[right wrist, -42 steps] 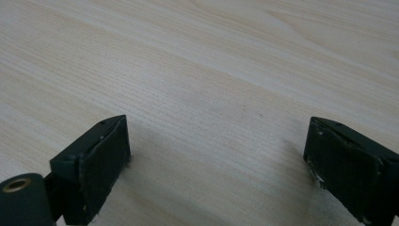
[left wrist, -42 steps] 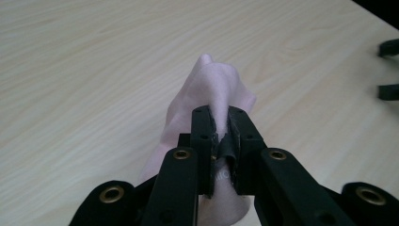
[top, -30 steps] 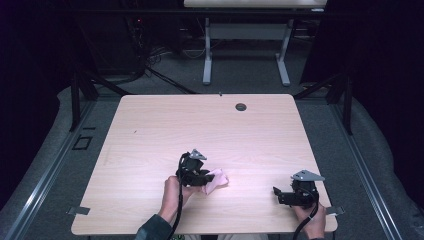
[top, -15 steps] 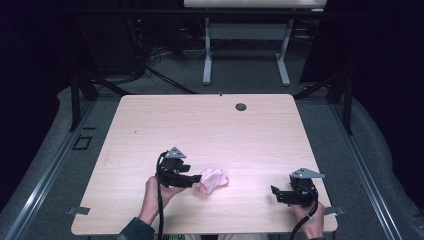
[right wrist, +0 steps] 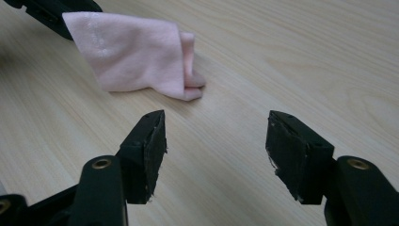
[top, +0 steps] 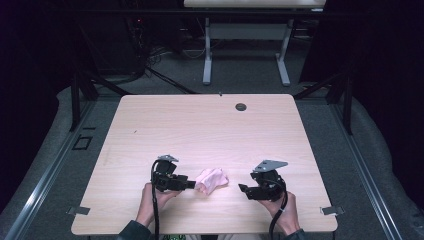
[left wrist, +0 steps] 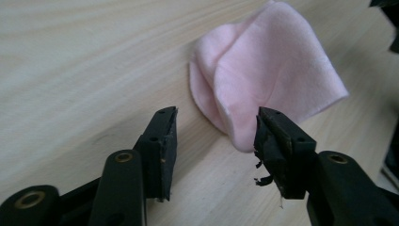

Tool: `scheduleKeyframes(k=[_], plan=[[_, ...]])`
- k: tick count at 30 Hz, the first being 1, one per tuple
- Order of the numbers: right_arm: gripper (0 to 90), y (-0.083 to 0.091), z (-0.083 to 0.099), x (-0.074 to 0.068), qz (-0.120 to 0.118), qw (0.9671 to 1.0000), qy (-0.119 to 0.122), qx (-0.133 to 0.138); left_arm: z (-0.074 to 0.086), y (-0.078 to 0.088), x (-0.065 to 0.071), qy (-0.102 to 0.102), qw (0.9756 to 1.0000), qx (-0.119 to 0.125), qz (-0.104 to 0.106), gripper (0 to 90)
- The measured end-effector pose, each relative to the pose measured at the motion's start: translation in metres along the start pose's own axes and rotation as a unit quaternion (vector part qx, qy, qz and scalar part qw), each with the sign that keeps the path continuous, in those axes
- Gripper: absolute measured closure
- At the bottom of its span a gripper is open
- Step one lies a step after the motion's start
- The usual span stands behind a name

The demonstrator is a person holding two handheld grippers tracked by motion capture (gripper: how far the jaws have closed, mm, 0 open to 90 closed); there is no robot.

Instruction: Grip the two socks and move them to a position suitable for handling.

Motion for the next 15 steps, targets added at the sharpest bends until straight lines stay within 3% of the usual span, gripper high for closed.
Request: scheduleKeyframes(k=[3,5,7,10,12,15], plan=[[37.9,-0.005,-0.001,-0.004,-0.002,1.0,0.002,-0.003,0.0,-0.011,0.002,-0.004,0.9999,-0.015,-0.004,60.6],[38.0,-0.005,0.001,-0.003,-0.001,1.0,-0.002,-0.005,-0.001,-0.017,0.006,-0.014,0.9997,-0.021,-0.005,72.6],[38.4,-0.002,0.005,-0.001,0.002,1.0,-0.007,-0.005,-0.005,-0.021,0.009,-0.035,0.9988,-0.019,-0.028,88.4],[38.5,-0.001,0.007,0.001,0.0,0.9999,-0.011,-0.007,-0.014,-0.021,0.013,-0.063,0.9959,-0.013,-0.064,88.7],[38.4,0.001,0.009,0.004,0.005,0.9998,-0.019,-0.005,-0.026,-0.017,0.016,-0.09,0.9923,-0.003,-0.086,88.8],[38.3,0.002,0.012,0.007,0.005,0.9996,-0.028,-0.003,-0.045,-0.011,0.023,-0.11,0.9887,0.017,-0.1,89.1]])
Point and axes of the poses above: each handheld gripper's, and its own axes: y roughly backward along the jaws, z roughly out of its underside, x roughly to its right, the point moved 10 cm from there along -y, roughly forward along the jaws, and after that the axes turned 9 degrees about y, right-handed, at the moved point
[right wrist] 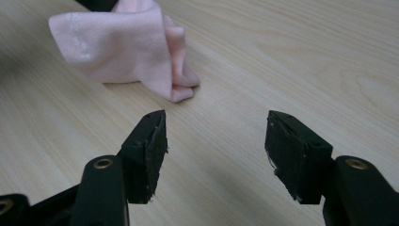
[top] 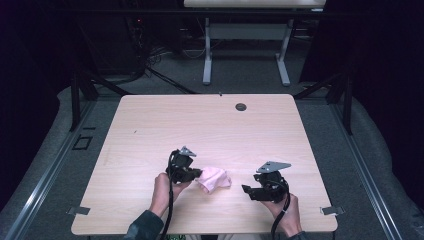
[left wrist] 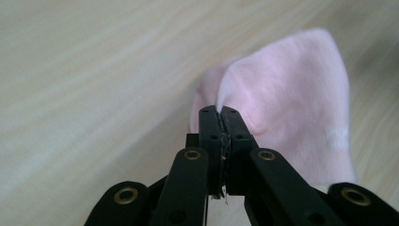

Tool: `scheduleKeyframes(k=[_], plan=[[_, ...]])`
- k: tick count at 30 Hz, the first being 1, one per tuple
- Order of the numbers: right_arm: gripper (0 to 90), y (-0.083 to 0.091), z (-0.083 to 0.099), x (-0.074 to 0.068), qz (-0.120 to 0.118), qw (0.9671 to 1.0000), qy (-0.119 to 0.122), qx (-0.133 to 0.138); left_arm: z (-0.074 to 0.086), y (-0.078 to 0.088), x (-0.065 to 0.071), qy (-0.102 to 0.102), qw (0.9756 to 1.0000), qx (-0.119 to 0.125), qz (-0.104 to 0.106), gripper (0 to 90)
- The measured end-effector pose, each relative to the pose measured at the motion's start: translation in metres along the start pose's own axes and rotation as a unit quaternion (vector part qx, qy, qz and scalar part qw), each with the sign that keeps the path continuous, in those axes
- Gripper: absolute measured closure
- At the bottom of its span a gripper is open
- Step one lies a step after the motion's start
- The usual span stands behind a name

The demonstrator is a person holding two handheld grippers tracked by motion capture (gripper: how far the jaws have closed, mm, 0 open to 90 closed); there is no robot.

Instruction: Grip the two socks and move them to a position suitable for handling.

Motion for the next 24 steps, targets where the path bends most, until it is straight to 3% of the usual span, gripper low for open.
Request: scheduleKeyframes(k=[5,9,13,19,24], plan=[[38.1,0.001,0.005,0.005,0.001,0.9999,-0.012,0.001,-0.04,0.021,0.005,-0.02,0.9993,0.031,-0.006,89.4],[37.8,0.005,0.01,0.01,0.006,0.9998,-0.02,-0.002,-0.072,0.048,0.021,-0.044,0.9968,0.068,-0.003,89.4],[37.2,0.008,0.012,0.012,0.007,0.9997,-0.022,-0.004,-0.088,0.072,0.045,-0.069,0.9932,0.093,0.012,89.4],[35.7,0.015,0.007,0.011,0.007,0.9998,-0.019,0.004,-0.096,0.095,0.08,-0.101,0.9875,0.115,0.036,89.3],[34.9,0.021,0.004,0.01,0.008,0.9998,-0.014,0.007,-0.085,0.1,0.09,-0.088,0.9874,0.112,0.069,89.2]])
Point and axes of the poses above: each handheld gripper's, and its own axes: y roughly backward along the jaws, z roughly out of its underside, x roughly to its right, the point moved 10 cm from there along -y, roughly forward along the jaws, and after that the axes turned 9 degrees about y, right-handed, at the moved point
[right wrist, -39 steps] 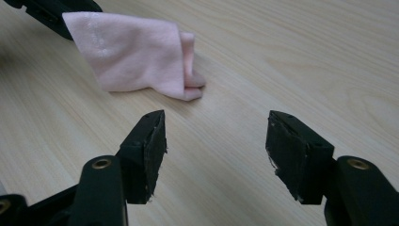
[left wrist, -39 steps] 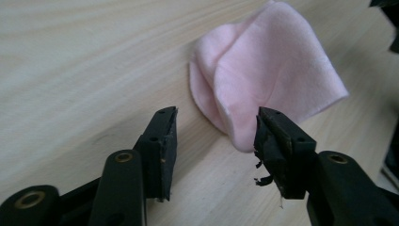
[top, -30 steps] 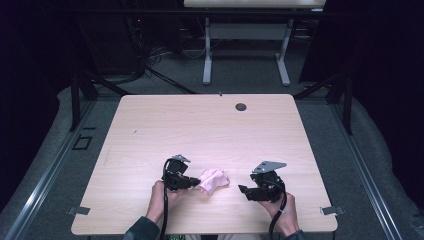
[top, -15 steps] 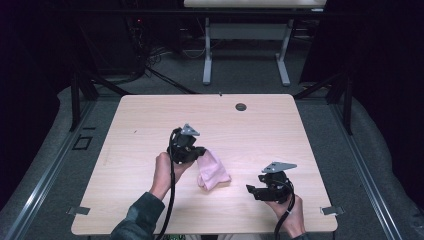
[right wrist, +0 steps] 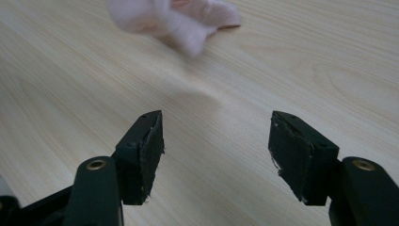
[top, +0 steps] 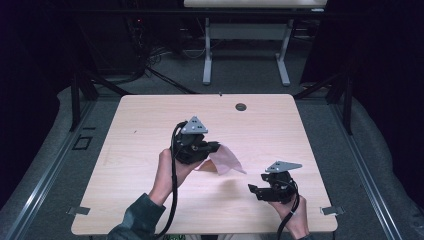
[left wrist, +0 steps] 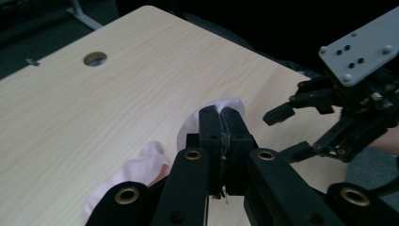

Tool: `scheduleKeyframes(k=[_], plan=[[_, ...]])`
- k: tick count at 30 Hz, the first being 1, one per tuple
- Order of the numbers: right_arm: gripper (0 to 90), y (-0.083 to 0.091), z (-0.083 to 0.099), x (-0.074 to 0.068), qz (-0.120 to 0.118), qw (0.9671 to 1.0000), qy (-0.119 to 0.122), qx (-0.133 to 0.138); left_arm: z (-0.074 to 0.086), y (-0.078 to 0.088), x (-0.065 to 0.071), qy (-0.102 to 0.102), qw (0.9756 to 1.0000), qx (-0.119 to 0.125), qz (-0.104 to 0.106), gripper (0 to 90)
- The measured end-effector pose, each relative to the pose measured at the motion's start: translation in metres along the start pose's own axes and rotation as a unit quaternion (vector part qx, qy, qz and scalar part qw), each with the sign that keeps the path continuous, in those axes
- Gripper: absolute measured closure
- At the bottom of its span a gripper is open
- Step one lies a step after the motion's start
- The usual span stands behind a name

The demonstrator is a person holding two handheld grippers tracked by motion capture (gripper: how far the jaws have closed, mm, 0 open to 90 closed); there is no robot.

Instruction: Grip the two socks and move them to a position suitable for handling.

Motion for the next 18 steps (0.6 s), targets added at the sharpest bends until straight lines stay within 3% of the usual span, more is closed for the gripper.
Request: scheduleKeyframes(k=[5,9,14,18], plan=[[34.6,0.001,0.011,0.0,-0.005,0.9999,-0.012,-0.008,0.041,-0.006,-0.004,0.03,0.9992,-0.021,0.012,89.0],[34.5,-0.002,0.022,0.0,-0.011,0.9995,-0.023,-0.016,0.089,-0.01,-0.012,0.066,0.9966,-0.043,0.024,88.6],[34.5,-0.006,0.021,-0.003,-0.024,0.9992,-0.024,-0.022,0.134,-0.01,-0.014,0.087,0.9931,-0.072,0.031,86.1],[34.5,-0.014,0.012,-0.008,-0.03,0.9992,-0.004,-0.027,0.162,-0.01,-0.014,0.089,0.9906,-0.099,0.032,85.6]])
Point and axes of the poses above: each handheld gripper's, and its own axes: y roughly backward along the jaws, z roughly out of its underside, x roughly to its right, the point moved 10 cm from there along -y, roughly forward along the jaws, and after that the axes turned 9 degrees about y, right-handed, at the moved point
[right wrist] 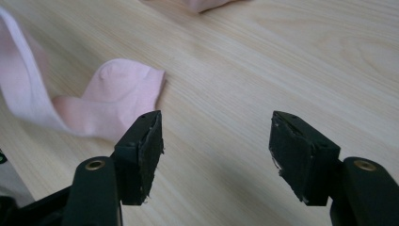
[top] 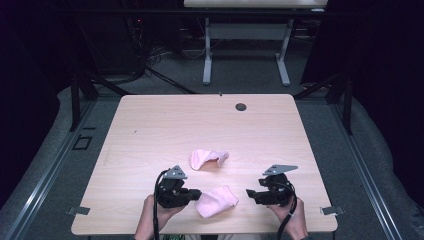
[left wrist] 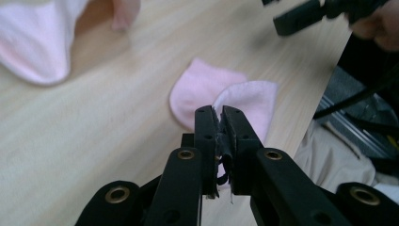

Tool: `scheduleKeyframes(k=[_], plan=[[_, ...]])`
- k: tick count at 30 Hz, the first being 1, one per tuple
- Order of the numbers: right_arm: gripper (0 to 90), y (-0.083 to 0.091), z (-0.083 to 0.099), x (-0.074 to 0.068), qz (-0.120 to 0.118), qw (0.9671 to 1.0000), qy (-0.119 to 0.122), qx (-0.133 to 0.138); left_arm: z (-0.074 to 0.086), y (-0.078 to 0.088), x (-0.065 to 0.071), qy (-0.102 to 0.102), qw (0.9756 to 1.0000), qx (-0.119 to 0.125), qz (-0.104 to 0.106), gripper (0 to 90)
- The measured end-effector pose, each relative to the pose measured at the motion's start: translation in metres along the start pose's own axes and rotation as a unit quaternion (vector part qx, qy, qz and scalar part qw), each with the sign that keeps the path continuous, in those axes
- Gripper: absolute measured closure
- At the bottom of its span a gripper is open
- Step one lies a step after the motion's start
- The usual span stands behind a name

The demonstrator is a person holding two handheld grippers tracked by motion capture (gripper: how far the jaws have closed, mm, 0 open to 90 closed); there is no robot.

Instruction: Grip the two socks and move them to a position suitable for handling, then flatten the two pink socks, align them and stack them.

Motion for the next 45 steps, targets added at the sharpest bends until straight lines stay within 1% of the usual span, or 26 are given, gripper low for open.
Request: scheduleKeyframes(k=[1,5,6,7,8,10,15,16,20,23,24,26,28,30,32,33,34,35,36,37,40,41,42,43,44,45], plan=[[34.6,-0.005,-0.004,-0.003,-0.002,0.9999,0.011,-0.002,0.006,-0.001,-0.002,0.006,1.0,-0.004,0.0,87.1],[34.9,-0.023,-0.014,-0.015,-0.016,0.9993,0.029,-0.019,0.015,-0.002,-0.008,0.022,0.9997,-0.003,-0.001,86.5],[34.9,-0.026,-0.014,-0.018,-0.021,0.9988,0.033,-0.028,0.016,-0.002,-0.008,0.028,0.9996,0.0,0.0,84.1],[35.1,-0.03,-0.016,-0.021,-0.022,0.9987,0.036,-0.029,0.017,-0.002,-0.01,0.031,0.9995,0.0,-0.001,81.5],[35.4,-0.032,-0.016,-0.022,-0.023,0.9983,0.04,-0.035,0.018,-0.003,-0.011,0.033,0.9995,0.002,-0.005,79.3],[36.1,-0.036,-0.017,-0.024,-0.026,0.9979,0.041,-0.044,0.019,-0.004,-0.012,0.038,0.9993,0.001,-0.004,73.5],[39.5,-0.047,-0.018,-0.028,-0.032,0.9966,0.05,-0.057,0.019,-0.006,-0.008,0.04,0.9992,0.005,-0.004,58.4],[41.0,-0.048,-0.017,-0.03,-0.038,0.996,0.049,-0.064,0.02,-0.007,-0.007,0.039,0.9992,0.006,-0.002,56.6],[45.7,-0.054,-0.015,-0.033,-0.045,0.9946,0.055,-0.076,0.022,-0.014,-0.004,0.039,0.9992,-0.001,-0.001,54.4],[51.7,-0.057,-0.012,-0.036,-0.048,0.9938,0.053,-0.085,0.025,-0.024,-0.001,0.035,0.9992,-0.017,-0.001,57.3],[55.0,-0.057,-0.011,-0.036,-0.048,0.9929,0.056,-0.094,0.025,-0.026,-0.002,0.034,0.9992,-0.02,-0.001,60.8],[60.4,-0.059,-0.01,-0.039,-0.053,0.9931,0.052,-0.091,0.028,-0.032,-0.003,0.037,0.9989,-0.028,-0.003,67.2],[67.4,-0.058,-0.009,-0.04,-0.055,0.9924,0.055,-0.095,0.031,-0.037,-0.004,0.031,0.9988,-0.038,-0.008,76.9],[74.0,-0.058,-0.009,-0.042,-0.064,0.9922,0.054,-0.092,0.032,-0.04,-0.002,0.03,0.9989,-0.037,-0.006,85.7],[80.1,-0.058,-0.008,-0.045,-0.072,0.9923,0.05,-0.088,0.033,-0.042,-0.001,0.026,0.999,-0.036,-0.007,88.6],[83.6,-0.058,-0.008,-0.045,-0.075,0.9924,0.048,-0.086,0.033,-0.042,0.0,0.024,0.9992,-0.033,-0.006,88.9],[86.3,-0.057,-0.009,-0.045,-0.069,0.9935,0.048,-0.077,0.031,-0.041,0.001,0.024,0.9994,-0.025,-0.007,89.2],[87.6,-0.056,-0.009,-0.044,-0.067,0.9934,0.053,-0.077,0.03,-0.039,0.002,0.02,0.9995,-0.022,-0.008,89.3],[87.9,-0.055,-0.009,-0.044,-0.064,0.9941,0.05,-0.073,0.028,-0.038,0.003,0.02,0.9997,-0.016,-0.007,89.4],[88.1,-0.053,-0.008,-0.043,-0.061,0.9943,0.05,-0.073,0.024,-0.033,0.004,0.016,0.9998,-0.003,-0.009,89.5],[88.5,-0.042,-0.007,-0.039,-0.053,0.9957,0.038,-0.067,0.016,-0.027,0.005,0.016,0.9997,0.013,-0.012,89.6],[88.5,-0.038,-0.007,-0.037,-0.049,0.9958,0.034,-0.07,0.01,-0.024,0.006,0.019,0.9994,0.026,-0.013,89.7],[88.6,-0.032,-0.006,-0.034,-0.04,0.9962,0.026,-0.073,0.006,-0.022,0.007,0.019,0.9993,0.031,-0.01,89.7],[88.7,-0.025,-0.006,-0.031,-0.039,0.9964,0.021,-0.073,0.003,-0.02,0.009,0.017,0.9991,0.037,-0.009,89.7],[88.6,-0.019,-0.007,-0.03,-0.034,0.9969,0.006,-0.071,0.0,-0.019,0.01,0.013,0.999,0.041,-0.01,89.7],[88.7,-0.013,-0.006,-0.028,-0.029,0.9963,0.002,-0.081,-0.003,-0.018,0.013,0.012,0.9988,0.047,-0.008,89.7]])
Point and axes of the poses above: each handheld gripper's, and its own axes: y roughly backward along the jaws, z roughly out of its underside, x roughly to its right, the point moved 10 cm from there along -y, roughly forward along the jaws, and after that the axes turned 9 degrees about y, right-handed, at the moved point
